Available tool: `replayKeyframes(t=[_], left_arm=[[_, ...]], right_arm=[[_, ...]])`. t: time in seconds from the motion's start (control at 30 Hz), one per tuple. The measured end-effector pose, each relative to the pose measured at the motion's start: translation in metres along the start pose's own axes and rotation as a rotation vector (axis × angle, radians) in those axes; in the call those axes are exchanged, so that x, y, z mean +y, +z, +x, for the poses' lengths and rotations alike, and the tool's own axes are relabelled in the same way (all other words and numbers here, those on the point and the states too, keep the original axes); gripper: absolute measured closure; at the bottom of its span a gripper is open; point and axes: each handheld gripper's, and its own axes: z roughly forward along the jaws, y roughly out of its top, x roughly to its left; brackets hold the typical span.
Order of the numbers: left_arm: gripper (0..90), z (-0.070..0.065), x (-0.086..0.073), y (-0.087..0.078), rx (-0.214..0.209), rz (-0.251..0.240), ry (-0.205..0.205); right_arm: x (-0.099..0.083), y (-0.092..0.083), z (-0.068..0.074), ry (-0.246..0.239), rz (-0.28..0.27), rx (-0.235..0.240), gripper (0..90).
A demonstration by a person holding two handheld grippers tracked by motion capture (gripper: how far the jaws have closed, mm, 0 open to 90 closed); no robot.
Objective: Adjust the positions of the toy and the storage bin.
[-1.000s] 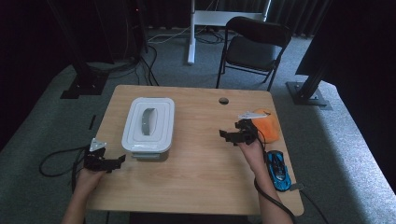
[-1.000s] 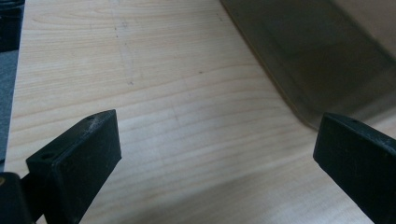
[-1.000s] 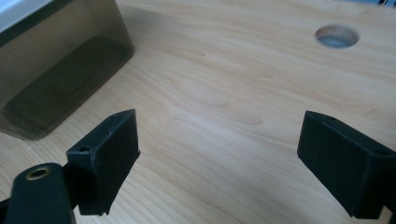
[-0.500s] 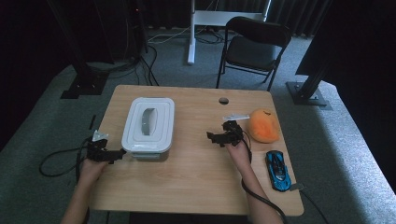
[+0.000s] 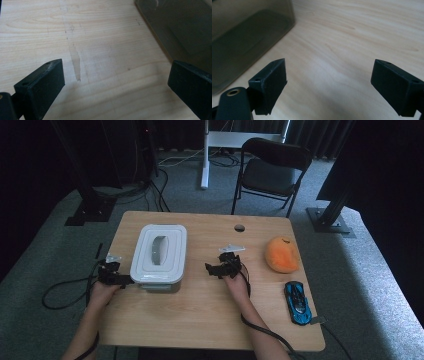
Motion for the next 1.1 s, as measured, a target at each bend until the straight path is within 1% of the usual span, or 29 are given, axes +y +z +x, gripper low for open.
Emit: replayKeyframes(t=[0.1,0.13,0.17,0.2,0.23,0.27,0.33,0.4,0.43,0.53,0.6,0.63,0.67,0.7,0.73,0.8,0.9,0.93,0.97,1.03,1.1], left_arm=[[1.3,0.002,0.006,0.005,0.011,-0.01,0.005],[1.3,0.004,0.008,0.006,0.028,-0.02,-0.004],[1.3,0.004,0.009,0.007,0.034,-0.027,-0.006],[1.3,0.005,0.011,0.008,0.034,-0.047,0.0],[1.3,0.005,0.012,0.008,0.042,-0.053,0.009],[1.3,0.005,0.014,0.009,0.051,-0.05,0.015],[1.3,0.005,0.017,0.011,0.029,-0.058,0.024],[1.3,0.004,0.019,0.013,0.03,-0.066,0.041],[1.3,0.004,0.022,0.014,0.032,-0.063,0.047],[1.3,0.005,0.026,0.015,0.028,-0.073,0.045],[1.3,0.006,0.029,0.014,0.02,-0.088,0.041],[1.3,0.006,0.03,0.015,0.021,-0.088,0.038],[1.3,0.005,0.032,0.016,0.031,-0.086,0.046],[1.3,0.004,0.033,0.017,0.037,-0.086,0.054],[1.3,0.004,0.035,0.018,0.037,-0.086,0.058],[1.3,0.004,0.036,0.017,0.039,-0.096,0.057],[1.3,0.003,0.038,0.016,0.052,-0.113,0.065],[1.3,0.003,0.038,0.015,0.036,-0.123,0.061],[1.3,0.003,0.039,0.015,0.026,-0.121,0.062],[1.3,0.001,0.039,0.015,0.024,-0.118,0.066],[1.3,-0.001,0.039,0.015,0.018,-0.115,0.067]], right_arm=[[0.004,0.014,0.006,0.009,-0.003,0.012,12.5],[0.005,0.017,0.008,0.009,-0.015,0.035,12.5],[0.006,0.022,0.01,0.008,-0.02,0.051,12.5],[0.006,0.024,0.012,0.0,-0.018,0.044,12.5],[0.007,0.027,0.015,-0.013,-0.022,0.031,12.5],[0.007,0.03,0.018,-0.025,-0.033,0.028,12.5],[0.009,0.034,0.022,-0.02,-0.04,0.047,12.5],[0.012,0.039,0.025,-0.02,-0.041,0.052,12.5],[0.013,0.042,0.026,-0.014,-0.039,0.055,12.5],[0.019,0.048,0.028,-0.006,-0.041,0.051,12.5],[0.022,0.051,0.029,0.0,-0.037,0.03,12.5],[0.023,0.053,0.03,0.008,-0.042,0.027,12.5],[0.024,0.054,0.03,0.01,-0.048,0.008,12.5],[0.025,0.056,0.032,0.013,-0.047,-0.02,12.5],[0.026,0.057,0.032,0.012,-0.049,-0.024,12.5],[0.028,0.059,0.033,0.014,-0.053,-0.025,12.5],[0.03,0.059,0.035,0.016,-0.066,-0.002,12.5],[0.031,0.06,0.035,0.015,-0.059,0.004,12.5],[0.033,0.061,0.036,0.013,-0.054,0.003,12.5],[0.035,0.061,0.039,0.002,-0.057,0.008,12.5],[0.036,0.061,0.042,-0.01,-0.057,-0.016,13.8]])
